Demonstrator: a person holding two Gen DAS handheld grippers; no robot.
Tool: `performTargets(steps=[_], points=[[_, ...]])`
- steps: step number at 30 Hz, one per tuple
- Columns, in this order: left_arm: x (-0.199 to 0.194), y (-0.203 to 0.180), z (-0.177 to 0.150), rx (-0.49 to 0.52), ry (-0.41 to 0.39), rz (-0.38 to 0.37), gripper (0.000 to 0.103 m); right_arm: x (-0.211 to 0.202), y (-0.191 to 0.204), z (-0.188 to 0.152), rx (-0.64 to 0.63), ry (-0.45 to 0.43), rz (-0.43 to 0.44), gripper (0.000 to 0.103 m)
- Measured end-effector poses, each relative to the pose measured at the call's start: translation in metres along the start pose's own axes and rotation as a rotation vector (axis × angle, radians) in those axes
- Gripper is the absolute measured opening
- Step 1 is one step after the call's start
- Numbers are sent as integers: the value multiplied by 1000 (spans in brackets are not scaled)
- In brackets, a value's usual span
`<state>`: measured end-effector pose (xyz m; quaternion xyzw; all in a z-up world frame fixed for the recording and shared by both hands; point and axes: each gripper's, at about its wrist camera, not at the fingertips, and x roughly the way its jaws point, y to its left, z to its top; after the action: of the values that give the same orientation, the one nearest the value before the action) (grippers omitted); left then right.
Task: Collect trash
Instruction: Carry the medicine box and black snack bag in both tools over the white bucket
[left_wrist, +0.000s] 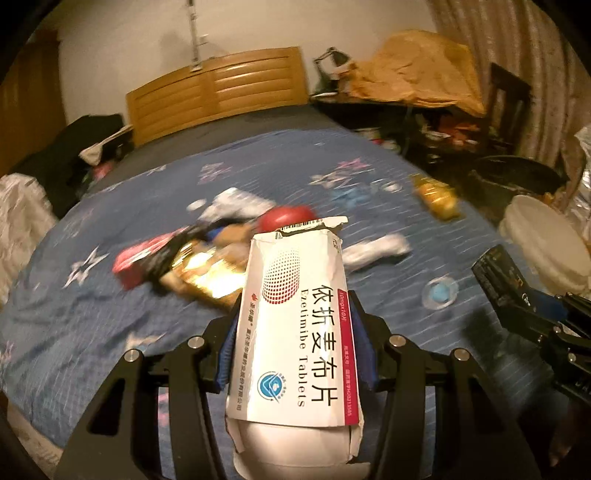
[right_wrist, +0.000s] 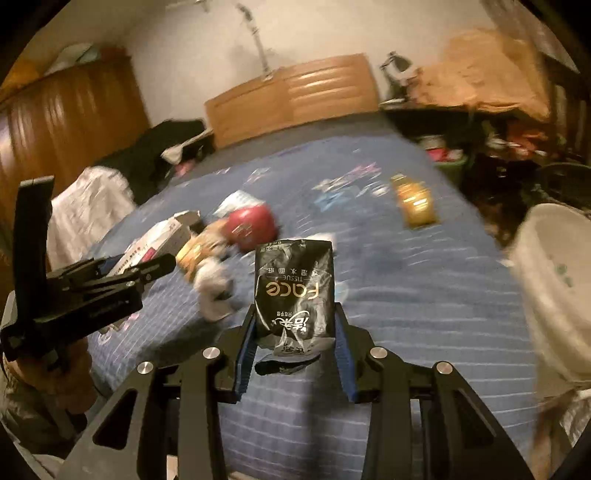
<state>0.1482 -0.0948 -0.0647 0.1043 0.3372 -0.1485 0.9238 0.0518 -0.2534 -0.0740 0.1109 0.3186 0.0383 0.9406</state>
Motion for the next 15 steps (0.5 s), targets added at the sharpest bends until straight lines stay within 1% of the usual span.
performTargets(steps=[3, 8, 11, 15], points=[[3, -33, 19, 31, -14, -57, 49, -23, -27, 7, 28, -48, -54, 40], [7, -93, 46, 107, -39, -137, 49, -70, -84, 21, 71, -125, -181, 40], [11, -131, 60, 155, -49, -188, 49, -96, -121, 27, 98, -151, -262, 40], [19, -180, 77, 224, -53, -245, 49, -126, -168, 33, 126, -165, -361, 40]])
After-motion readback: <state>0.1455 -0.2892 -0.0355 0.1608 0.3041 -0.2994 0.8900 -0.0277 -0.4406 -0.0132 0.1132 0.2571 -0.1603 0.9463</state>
